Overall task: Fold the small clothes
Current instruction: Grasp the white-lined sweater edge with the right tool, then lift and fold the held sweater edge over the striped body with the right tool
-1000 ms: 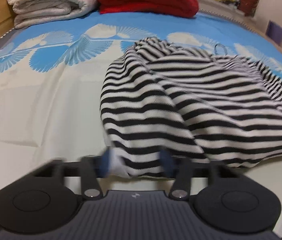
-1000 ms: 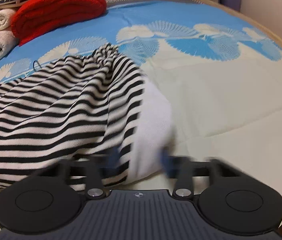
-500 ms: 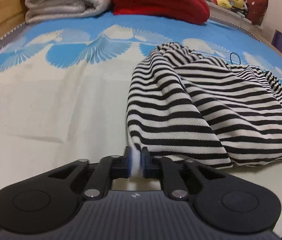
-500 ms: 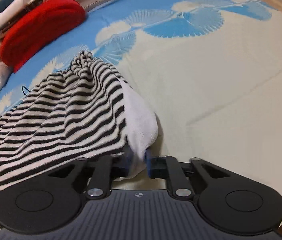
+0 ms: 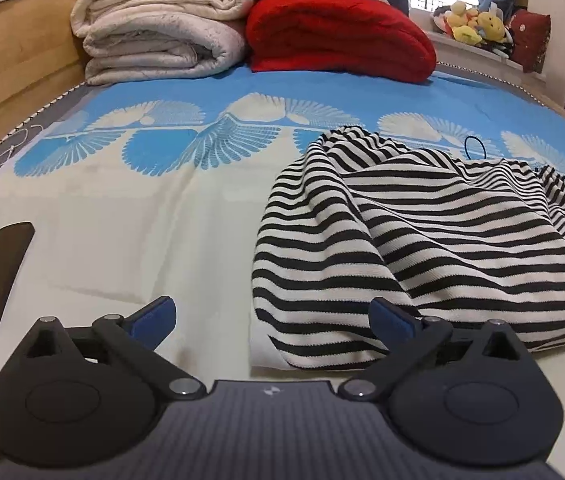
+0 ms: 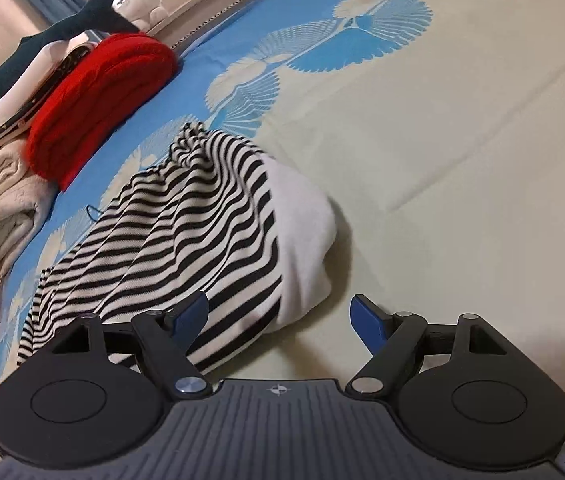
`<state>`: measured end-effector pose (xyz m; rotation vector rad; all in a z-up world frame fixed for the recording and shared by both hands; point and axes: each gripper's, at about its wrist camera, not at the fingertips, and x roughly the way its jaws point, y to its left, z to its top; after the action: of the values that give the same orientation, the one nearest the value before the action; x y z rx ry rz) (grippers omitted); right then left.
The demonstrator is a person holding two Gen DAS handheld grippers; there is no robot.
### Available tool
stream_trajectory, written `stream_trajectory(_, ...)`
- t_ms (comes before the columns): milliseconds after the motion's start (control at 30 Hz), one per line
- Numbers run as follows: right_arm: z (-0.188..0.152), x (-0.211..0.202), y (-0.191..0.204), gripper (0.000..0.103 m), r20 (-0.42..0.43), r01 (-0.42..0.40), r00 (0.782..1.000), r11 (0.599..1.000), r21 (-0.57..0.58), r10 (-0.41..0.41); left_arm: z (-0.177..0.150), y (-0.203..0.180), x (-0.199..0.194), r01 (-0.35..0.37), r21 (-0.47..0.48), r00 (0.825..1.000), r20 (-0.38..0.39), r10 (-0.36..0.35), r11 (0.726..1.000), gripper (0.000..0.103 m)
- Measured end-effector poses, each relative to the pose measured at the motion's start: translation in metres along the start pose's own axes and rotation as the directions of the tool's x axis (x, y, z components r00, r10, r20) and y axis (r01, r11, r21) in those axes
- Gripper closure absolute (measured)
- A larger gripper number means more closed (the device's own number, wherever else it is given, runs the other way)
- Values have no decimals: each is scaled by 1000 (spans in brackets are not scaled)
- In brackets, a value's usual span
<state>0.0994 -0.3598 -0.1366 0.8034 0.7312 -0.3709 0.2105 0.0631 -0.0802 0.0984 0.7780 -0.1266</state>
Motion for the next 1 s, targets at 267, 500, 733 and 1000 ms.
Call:
stream_trajectory(267, -4, 12, 5, 23, -76, -105, 991, 990, 91, 113, -1, 0, 1, -4, -4, 1000, -11, 4, 1000, 1)
stream_trajectory(500, -8, 26, 8, 23, -122, -125, 982, 979, 163, 146, 0, 3, 4, -14, -24, 999, -41, 13, 1000, 1)
stream_trajectory(733, 7, 51, -9, 22, -67, -117, 985, 907, 404, 157, 3, 3, 10, -14, -49, 997, -76, 10, 999, 1)
stream_trajectory(1000, 12, 57, -6, 93, 41, -107, 994, 854, 509, 100, 6, 6, 18, -35, -81, 994, -102, 26, 996, 1)
